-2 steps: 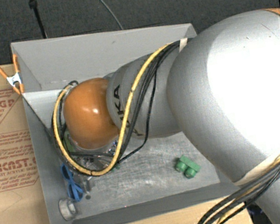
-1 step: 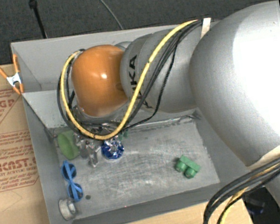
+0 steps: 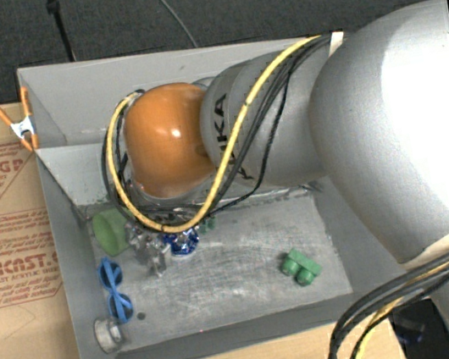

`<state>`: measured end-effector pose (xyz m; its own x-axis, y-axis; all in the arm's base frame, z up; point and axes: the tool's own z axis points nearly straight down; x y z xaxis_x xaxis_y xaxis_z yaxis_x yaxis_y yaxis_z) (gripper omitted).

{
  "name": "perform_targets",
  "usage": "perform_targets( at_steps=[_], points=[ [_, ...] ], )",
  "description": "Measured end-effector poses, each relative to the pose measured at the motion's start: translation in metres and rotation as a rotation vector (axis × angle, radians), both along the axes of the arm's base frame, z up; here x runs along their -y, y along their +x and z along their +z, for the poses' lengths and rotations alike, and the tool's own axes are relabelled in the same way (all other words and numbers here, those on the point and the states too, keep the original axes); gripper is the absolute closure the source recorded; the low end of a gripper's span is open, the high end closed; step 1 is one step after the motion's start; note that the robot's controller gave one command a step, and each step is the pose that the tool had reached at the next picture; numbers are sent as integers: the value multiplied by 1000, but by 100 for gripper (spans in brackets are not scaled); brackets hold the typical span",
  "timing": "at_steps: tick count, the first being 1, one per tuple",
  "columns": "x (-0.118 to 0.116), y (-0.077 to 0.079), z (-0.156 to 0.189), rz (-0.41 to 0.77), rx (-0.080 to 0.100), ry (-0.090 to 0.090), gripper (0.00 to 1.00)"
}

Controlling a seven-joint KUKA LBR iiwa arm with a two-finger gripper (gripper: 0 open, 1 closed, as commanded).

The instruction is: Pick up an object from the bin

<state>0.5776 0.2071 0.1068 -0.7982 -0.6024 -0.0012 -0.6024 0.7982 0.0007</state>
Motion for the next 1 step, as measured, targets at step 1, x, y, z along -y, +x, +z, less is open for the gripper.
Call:
perform_targets(
  at_steps=[1],
  points=[
    [-15, -12, -20, -224, -1, 1, 100]
  ],
)
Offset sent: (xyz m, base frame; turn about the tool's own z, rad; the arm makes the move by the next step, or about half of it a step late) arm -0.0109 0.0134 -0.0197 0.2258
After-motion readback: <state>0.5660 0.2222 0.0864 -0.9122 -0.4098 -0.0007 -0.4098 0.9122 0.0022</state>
